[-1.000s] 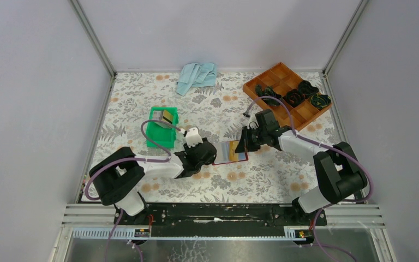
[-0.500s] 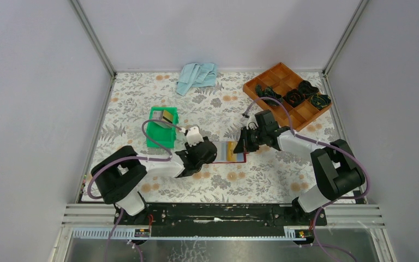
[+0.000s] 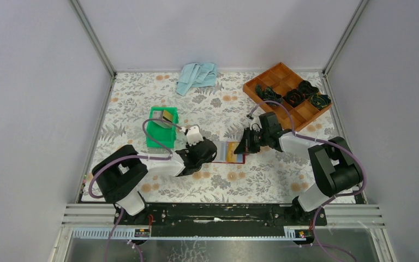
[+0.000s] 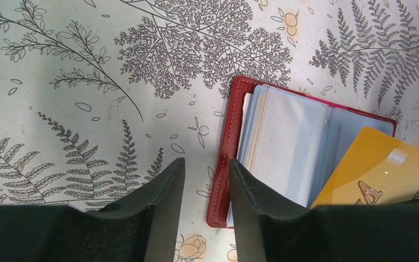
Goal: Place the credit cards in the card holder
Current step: Insert the credit card into the card holder.
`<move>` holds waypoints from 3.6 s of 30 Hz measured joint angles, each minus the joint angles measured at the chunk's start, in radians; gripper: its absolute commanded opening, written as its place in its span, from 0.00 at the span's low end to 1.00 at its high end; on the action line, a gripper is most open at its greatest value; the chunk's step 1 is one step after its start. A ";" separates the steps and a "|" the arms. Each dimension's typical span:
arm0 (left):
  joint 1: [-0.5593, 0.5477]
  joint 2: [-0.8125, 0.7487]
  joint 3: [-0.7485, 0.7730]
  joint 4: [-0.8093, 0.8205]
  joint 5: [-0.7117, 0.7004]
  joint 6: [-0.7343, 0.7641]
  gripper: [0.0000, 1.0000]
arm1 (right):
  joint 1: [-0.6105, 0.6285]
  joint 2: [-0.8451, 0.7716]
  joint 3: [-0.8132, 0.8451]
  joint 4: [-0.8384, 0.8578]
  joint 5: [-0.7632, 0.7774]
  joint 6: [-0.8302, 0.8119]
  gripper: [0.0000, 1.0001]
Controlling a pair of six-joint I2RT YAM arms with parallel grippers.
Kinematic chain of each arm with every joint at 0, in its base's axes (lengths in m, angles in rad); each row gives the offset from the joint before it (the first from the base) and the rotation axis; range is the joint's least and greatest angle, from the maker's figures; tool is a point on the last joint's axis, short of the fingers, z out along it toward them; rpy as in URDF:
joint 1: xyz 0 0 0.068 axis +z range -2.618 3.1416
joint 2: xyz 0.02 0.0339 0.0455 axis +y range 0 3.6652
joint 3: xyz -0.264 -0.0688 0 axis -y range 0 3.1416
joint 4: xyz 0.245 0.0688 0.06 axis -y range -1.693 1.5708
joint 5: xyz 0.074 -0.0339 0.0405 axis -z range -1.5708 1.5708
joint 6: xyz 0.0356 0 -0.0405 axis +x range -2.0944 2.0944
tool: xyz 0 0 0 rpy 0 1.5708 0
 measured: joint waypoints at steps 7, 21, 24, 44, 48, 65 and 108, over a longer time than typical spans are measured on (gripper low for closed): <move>0.054 -0.034 -0.042 0.063 0.090 0.000 0.54 | -0.021 0.017 -0.009 0.052 -0.042 0.038 0.00; 0.133 -0.044 -0.126 0.284 0.290 -0.106 0.63 | -0.024 0.059 -0.018 0.105 -0.075 0.075 0.00; 0.133 -0.032 -0.129 0.315 0.309 -0.132 0.63 | -0.024 0.068 -0.027 0.125 -0.077 0.090 0.00; 0.155 0.000 -0.158 0.417 0.348 -0.169 0.57 | -0.040 0.068 -0.135 0.276 -0.096 0.245 0.00; 0.156 0.000 -0.178 0.447 0.352 -0.175 0.57 | -0.047 0.068 -0.163 0.314 -0.098 0.285 0.00; 0.140 -0.007 -0.214 0.496 0.332 -0.190 0.56 | -0.053 0.132 -0.196 0.461 -0.126 0.396 0.00; 0.102 0.016 -0.163 0.430 0.272 -0.141 0.49 | -0.054 0.189 -0.192 0.523 -0.147 0.383 0.00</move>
